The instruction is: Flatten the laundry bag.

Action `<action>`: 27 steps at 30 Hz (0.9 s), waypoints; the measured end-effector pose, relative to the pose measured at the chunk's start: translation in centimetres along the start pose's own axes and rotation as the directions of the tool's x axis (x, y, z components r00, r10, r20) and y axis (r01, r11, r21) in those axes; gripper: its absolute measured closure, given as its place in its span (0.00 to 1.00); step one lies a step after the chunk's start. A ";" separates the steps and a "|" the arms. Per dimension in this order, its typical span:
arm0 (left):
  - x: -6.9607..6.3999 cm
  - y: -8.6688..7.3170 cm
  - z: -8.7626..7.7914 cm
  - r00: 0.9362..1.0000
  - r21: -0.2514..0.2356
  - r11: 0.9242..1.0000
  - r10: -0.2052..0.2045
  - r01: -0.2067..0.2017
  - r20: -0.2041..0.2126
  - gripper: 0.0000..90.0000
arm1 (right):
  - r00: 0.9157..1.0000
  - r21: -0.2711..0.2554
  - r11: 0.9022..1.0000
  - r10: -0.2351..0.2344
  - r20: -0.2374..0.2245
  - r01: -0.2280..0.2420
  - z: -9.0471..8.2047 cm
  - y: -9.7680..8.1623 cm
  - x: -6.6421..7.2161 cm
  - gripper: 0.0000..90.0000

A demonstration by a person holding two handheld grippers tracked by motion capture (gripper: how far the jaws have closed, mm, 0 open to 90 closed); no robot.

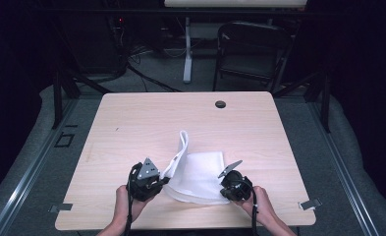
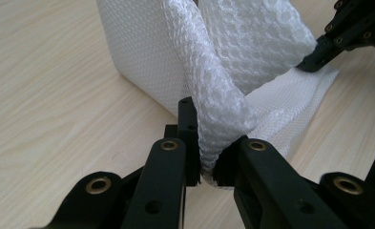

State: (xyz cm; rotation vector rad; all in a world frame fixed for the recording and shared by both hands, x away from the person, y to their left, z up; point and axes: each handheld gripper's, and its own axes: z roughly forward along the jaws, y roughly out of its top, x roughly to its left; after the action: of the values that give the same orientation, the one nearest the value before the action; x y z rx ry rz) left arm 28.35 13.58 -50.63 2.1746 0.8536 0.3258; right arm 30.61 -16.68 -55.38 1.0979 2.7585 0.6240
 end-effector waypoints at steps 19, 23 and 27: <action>0.8 -1.3 -0.1 0.998 0.078 0.995 -0.056 0.055 0.007 0.93 | 1.000 -0.005 1.000 0.020 0.006 -0.020 0.0 0.1 -0.3 1.00; 1.3 -1.4 0.2 0.997 0.102 0.992 -0.076 0.073 0.024 0.93 | 1.000 0.007 1.000 0.024 0.007 -0.024 -0.1 0.0 -0.3 1.00; 1.6 -1.5 0.5 0.995 0.129 0.988 -0.094 0.088 0.041 0.92 | 1.000 0.017 1.000 0.023 0.009 -0.023 -0.2 0.0 -0.5 1.00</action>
State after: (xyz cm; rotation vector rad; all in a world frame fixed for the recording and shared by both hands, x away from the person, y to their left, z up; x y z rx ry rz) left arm 29.00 15.10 -52.14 2.2423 0.9670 0.1780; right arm 30.89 -17.07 -55.27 1.1346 2.7526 0.5986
